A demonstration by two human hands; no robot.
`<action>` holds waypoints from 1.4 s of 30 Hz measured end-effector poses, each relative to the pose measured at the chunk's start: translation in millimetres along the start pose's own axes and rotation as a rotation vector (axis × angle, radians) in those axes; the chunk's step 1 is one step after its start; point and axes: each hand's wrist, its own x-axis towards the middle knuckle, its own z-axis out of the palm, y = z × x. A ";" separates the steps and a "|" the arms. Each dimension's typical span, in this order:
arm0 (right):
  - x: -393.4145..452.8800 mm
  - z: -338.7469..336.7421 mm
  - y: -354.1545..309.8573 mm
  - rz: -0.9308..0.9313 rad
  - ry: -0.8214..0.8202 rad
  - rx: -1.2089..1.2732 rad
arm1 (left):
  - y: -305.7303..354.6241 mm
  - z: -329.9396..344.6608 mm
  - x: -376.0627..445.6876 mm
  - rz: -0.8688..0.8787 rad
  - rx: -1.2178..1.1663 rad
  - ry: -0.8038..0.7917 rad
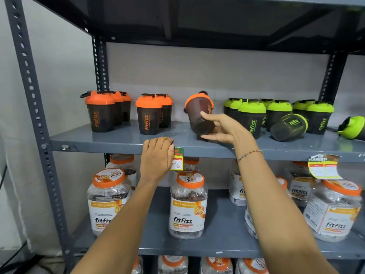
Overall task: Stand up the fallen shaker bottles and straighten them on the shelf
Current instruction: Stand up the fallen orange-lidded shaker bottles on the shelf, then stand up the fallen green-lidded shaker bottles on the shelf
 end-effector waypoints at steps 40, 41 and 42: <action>-72.3 -128.0 18.0 -0.381 0.941 -0.414 | 167.5 26.8 13.6 0.034 -0.160 0.024; -74.0 -142.6 15.7 -0.334 0.945 -0.431 | 173.5 27.8 14.0 0.039 -0.169 0.026; -75.9 -155.7 13.0 -0.293 0.946 -0.457 | 179.0 29.4 14.8 0.052 -0.169 0.029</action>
